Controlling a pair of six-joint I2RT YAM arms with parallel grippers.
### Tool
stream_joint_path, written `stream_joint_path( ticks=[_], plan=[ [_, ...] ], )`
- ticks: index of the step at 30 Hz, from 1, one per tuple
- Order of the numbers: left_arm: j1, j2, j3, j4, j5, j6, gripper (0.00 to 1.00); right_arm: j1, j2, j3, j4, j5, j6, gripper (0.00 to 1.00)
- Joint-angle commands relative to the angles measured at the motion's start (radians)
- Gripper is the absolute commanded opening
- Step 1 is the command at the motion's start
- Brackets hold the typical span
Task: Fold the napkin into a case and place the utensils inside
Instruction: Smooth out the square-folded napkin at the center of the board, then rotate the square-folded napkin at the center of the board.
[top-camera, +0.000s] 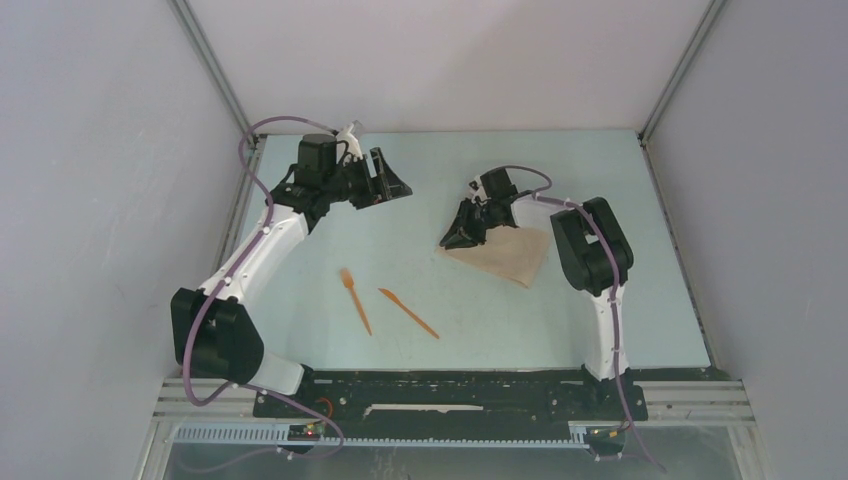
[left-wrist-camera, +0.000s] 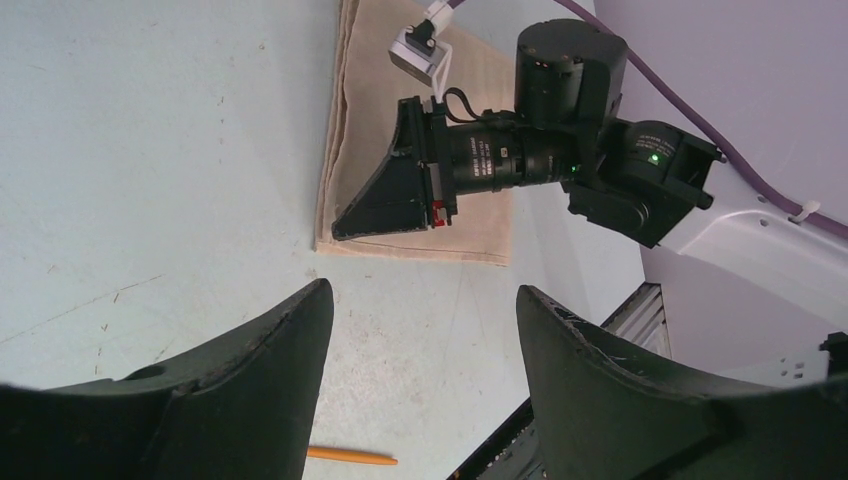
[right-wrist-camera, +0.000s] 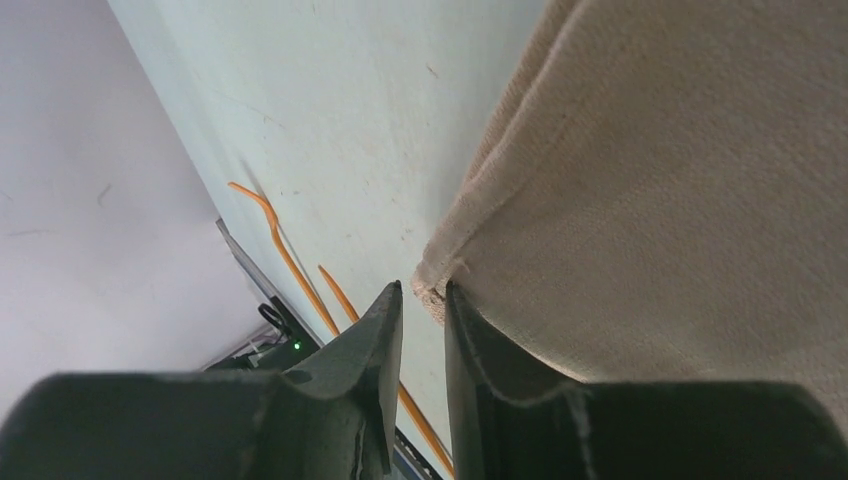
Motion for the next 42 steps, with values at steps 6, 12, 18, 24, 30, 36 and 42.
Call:
stream_joint_path(
  ticks=[6,12,18,24,30,36,42],
  plan=[
    [-0.005,0.002,-0.007,0.034,0.034,0.007,0.74,0.029,0.003,0.154,-0.173,-0.008,-0.056,0.42],
    [-0.034,0.069,-0.043,0.108,0.057,-0.013,0.70,-0.040,-0.311,-0.006,-0.245,0.063,-0.151,0.63],
    [-0.182,0.310,0.003,0.281,0.111,-0.152,0.45,-0.243,-0.541,-0.391,-0.118,-0.030,-0.175,0.63],
    [-0.244,0.557,0.173,0.294,0.061,-0.224,0.22,-0.374,-0.528,-0.483,-0.068,-0.096,-0.207,0.46],
    [-0.238,0.617,0.186,0.153,-0.077,-0.142,0.13,-0.400,-0.455,-0.497,-0.030,-0.135,-0.215,0.40],
    [-0.224,0.684,0.179,0.109,-0.114,-0.124,0.12,-0.402,-0.408,-0.557,-0.018,-0.114,-0.232,0.39],
    [-0.203,0.707,0.175,0.026,-0.180,-0.130,0.11,-0.402,-0.455,-0.656,-0.037,-0.030,-0.208,0.40]
  ],
)
